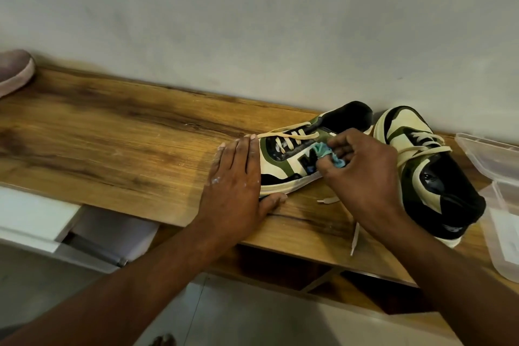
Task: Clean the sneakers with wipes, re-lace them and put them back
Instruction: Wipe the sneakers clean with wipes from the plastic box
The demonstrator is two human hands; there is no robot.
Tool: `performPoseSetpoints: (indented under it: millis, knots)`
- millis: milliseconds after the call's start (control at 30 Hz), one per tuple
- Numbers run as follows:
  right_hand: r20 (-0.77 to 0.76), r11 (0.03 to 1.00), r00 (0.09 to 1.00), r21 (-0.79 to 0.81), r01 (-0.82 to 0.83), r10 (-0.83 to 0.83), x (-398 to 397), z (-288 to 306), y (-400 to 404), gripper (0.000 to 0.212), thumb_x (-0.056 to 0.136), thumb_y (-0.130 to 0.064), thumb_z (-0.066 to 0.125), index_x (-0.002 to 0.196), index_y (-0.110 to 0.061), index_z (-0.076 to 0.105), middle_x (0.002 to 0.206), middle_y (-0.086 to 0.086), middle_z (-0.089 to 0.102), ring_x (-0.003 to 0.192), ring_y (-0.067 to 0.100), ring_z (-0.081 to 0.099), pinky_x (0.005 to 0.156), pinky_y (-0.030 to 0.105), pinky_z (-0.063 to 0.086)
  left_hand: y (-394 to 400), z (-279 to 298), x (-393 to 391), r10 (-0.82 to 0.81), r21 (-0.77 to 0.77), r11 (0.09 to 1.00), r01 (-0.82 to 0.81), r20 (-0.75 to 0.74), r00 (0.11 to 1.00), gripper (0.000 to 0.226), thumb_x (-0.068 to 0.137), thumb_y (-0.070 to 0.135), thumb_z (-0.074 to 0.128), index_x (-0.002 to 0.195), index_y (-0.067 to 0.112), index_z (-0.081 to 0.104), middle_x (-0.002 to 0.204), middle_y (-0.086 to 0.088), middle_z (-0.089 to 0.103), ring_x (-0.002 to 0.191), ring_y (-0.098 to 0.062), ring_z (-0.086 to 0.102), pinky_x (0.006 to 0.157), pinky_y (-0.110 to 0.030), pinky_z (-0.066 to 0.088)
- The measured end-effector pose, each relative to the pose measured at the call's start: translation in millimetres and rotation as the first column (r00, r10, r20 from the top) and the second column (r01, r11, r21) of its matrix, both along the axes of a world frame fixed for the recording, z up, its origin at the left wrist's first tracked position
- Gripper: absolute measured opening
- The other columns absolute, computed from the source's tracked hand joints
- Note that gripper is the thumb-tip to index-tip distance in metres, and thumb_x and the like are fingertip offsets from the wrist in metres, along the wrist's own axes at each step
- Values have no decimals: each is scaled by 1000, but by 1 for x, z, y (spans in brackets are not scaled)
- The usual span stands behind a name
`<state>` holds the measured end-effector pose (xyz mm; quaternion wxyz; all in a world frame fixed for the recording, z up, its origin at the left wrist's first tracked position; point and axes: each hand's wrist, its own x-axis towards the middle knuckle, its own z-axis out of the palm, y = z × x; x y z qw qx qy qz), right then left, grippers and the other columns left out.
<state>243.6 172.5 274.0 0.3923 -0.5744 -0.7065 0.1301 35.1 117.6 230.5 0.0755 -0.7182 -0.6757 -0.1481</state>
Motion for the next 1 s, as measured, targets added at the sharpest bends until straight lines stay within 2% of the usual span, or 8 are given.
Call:
performPoseSetpoints:
  millis: [167, 300, 367, 500, 567, 767, 833, 1000]
  knots:
    - [78, 978, 982, 106, -178, 171, -26, -19, -16, 10, 82, -9, 81, 86, -15, 74, 84, -3, 70, 75, 11, 63, 66, 35, 58, 3, -2, 0, -2, -39, 999, 4, 60, 998, 109, 87, 73, 53, 162, 1, 23, 163, -17, 35, 150, -34, 33, 126, -50, 26]
    - [140, 959, 958, 96, -266, 252, -29, -20, -16, 12, 81, -7, 80, 85, -15, 72, 85, -4, 67, 76, 10, 59, 68, 27, 52, 5, -2, -8, -19, -52, 998, 29, 181, 983, 110, 82, 74, 54, 163, 7, 25, 164, -11, 36, 151, -30, 32, 126, -50, 28]
    - [138, 971, 968, 83, -222, 210, -17, -13, -10, 12, 82, -9, 81, 85, -16, 72, 85, -5, 67, 77, 9, 60, 68, 27, 54, 7, -1, -10, -39, -34, 998, 49, 234, 971, 112, 79, 75, 63, 163, 9, 29, 163, -9, 40, 150, -27, 34, 126, -48, 28]
    - [25, 996, 999, 80, -37, 35, 7, -4, 7, 12, 84, -16, 82, 90, -19, 72, 90, -6, 70, 80, 9, 66, 67, 34, 60, 9, 4, -9, -19, -33, 999, 31, 305, 952, 116, 71, 71, 80, 161, 13, 35, 161, -4, 43, 149, -23, 36, 126, -43, 27]
    - [17, 996, 1000, 84, -22, 21, 3, -7, 5, 11, 85, -16, 81, 91, -19, 73, 91, -6, 71, 81, 9, 67, 68, 36, 62, 10, 6, -8, -15, -23, 999, 24, 320, 947, 114, 69, 67, 84, 159, 13, 39, 158, -4, 47, 147, -23, 39, 125, -43, 28]
    - [178, 946, 938, 73, -316, 299, -36, -23, -20, 14, 83, -8, 78, 84, -17, 68, 86, -6, 62, 76, 9, 56, 65, 27, 52, 11, 7, -11, -14, -14, 1000, 19, 326, 945, 108, 69, 59, 88, 156, 13, 42, 153, -3, 52, 141, -22, 43, 121, -43, 35]
    - [175, 960, 952, 76, -268, 252, -26, -16, -10, 15, 83, -10, 79, 83, -18, 66, 86, -7, 61, 77, 9, 55, 66, 23, 51, 10, 10, -12, -18, -7, 1000, 21, 335, 942, 109, 67, 60, 89, 155, 13, 44, 152, -4, 54, 141, -22, 44, 121, -44, 36]
    - [25, 991, 1000, 136, 11, -15, 8, 1, 23, 9, 85, -15, 80, 87, -17, 72, 84, -4, 69, 75, 12, 64, 67, 41, 59, 10, 13, -8, -1, -19, 1000, 7, 334, 943, 110, 64, 61, 92, 154, 15, 47, 153, -3, 54, 142, -23, 44, 122, -46, 34]
